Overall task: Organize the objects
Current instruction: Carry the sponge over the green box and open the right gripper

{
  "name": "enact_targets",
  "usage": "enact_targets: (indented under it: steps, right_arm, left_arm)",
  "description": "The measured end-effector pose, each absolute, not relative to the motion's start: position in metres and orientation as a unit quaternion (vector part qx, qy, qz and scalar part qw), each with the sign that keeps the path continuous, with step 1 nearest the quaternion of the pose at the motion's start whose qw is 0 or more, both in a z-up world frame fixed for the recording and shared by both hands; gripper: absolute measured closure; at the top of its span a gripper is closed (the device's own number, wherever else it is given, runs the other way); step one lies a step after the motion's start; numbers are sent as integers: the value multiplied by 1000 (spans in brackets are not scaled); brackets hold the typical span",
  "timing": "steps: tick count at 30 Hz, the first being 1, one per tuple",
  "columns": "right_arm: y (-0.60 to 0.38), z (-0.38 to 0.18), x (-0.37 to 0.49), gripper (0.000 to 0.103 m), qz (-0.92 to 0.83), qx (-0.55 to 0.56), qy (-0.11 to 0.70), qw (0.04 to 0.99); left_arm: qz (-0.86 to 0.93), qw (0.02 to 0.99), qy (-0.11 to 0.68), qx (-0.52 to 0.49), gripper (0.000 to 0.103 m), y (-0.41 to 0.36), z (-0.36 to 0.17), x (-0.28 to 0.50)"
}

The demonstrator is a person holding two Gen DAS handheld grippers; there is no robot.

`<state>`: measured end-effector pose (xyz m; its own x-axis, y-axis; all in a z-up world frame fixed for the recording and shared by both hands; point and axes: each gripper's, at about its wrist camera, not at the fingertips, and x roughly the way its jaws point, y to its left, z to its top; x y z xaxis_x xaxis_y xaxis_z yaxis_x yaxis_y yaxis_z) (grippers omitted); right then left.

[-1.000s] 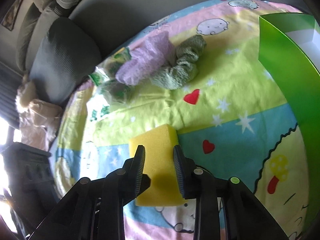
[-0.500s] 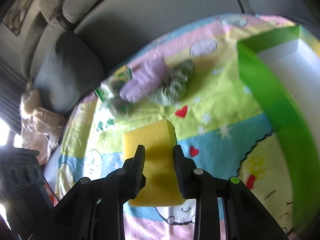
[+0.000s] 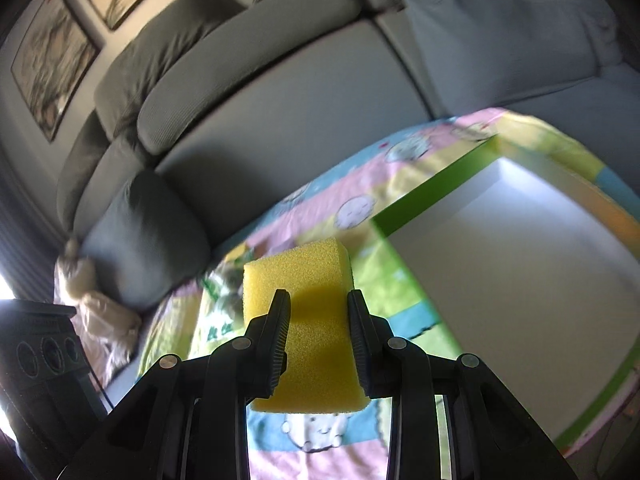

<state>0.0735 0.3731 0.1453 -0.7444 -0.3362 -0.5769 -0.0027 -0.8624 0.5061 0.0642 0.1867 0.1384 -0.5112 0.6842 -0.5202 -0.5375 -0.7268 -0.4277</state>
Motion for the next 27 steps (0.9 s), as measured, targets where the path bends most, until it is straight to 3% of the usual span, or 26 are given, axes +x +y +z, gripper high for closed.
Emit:
enact_targets:
  steps: [13,27]
  right_arm:
    - [446,131,92,71,-891,321,-321,0]
    - [483,101,95,71,-867,351,-348,-55]
  left_arm:
    - [822,425,-12,-379,80,280,136,49]
    - [782,453,12,-428,82,320,109,41]
